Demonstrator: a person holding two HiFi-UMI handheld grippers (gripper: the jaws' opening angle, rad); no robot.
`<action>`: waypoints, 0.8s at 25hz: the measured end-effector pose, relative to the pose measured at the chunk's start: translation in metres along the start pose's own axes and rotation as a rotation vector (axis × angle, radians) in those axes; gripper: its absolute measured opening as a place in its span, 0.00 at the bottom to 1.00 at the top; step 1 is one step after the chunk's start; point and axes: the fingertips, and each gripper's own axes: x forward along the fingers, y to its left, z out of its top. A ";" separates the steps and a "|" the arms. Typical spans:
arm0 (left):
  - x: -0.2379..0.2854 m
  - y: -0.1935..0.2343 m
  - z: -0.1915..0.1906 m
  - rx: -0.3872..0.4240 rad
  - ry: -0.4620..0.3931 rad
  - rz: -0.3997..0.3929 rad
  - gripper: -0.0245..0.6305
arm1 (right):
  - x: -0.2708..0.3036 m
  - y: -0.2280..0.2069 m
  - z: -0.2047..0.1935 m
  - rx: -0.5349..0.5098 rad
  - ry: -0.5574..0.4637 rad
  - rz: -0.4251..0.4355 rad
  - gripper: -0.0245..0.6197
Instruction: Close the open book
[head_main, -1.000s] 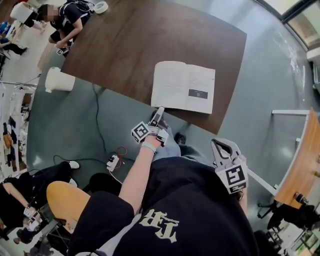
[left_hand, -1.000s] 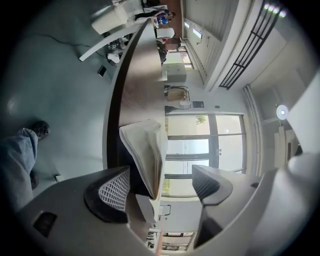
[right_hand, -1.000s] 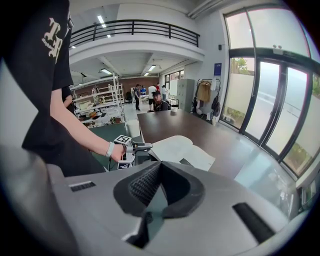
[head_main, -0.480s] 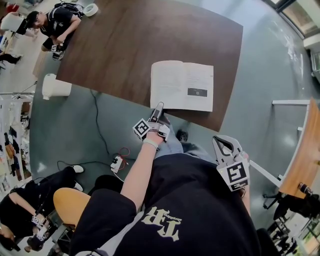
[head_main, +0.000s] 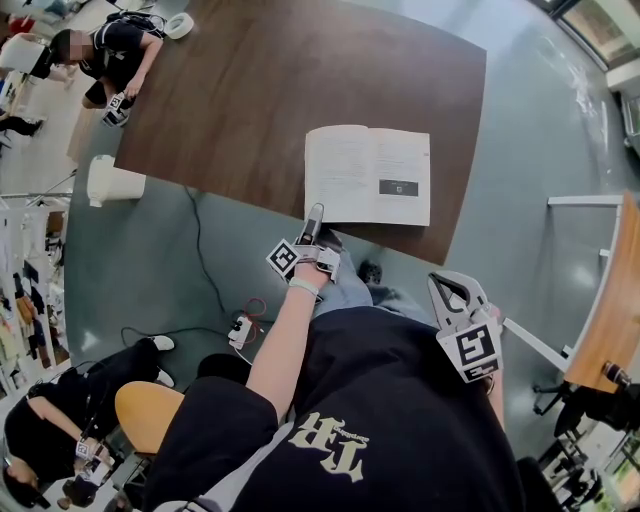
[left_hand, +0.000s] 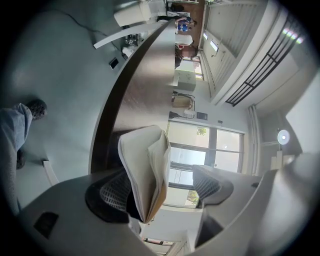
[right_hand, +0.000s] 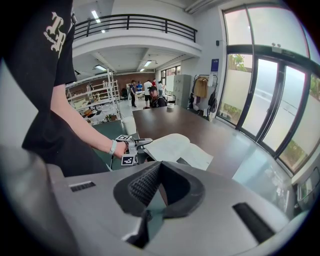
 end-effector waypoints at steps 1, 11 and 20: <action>0.000 -0.001 0.003 -0.003 -0.009 -0.004 0.63 | 0.000 0.000 0.001 0.000 -0.002 0.000 0.02; 0.001 -0.036 0.005 0.010 0.022 -0.099 0.63 | 0.001 -0.003 0.001 0.012 -0.017 -0.001 0.02; 0.000 -0.050 0.000 0.023 0.043 -0.125 0.63 | 0.000 -0.001 0.000 0.023 -0.041 0.006 0.02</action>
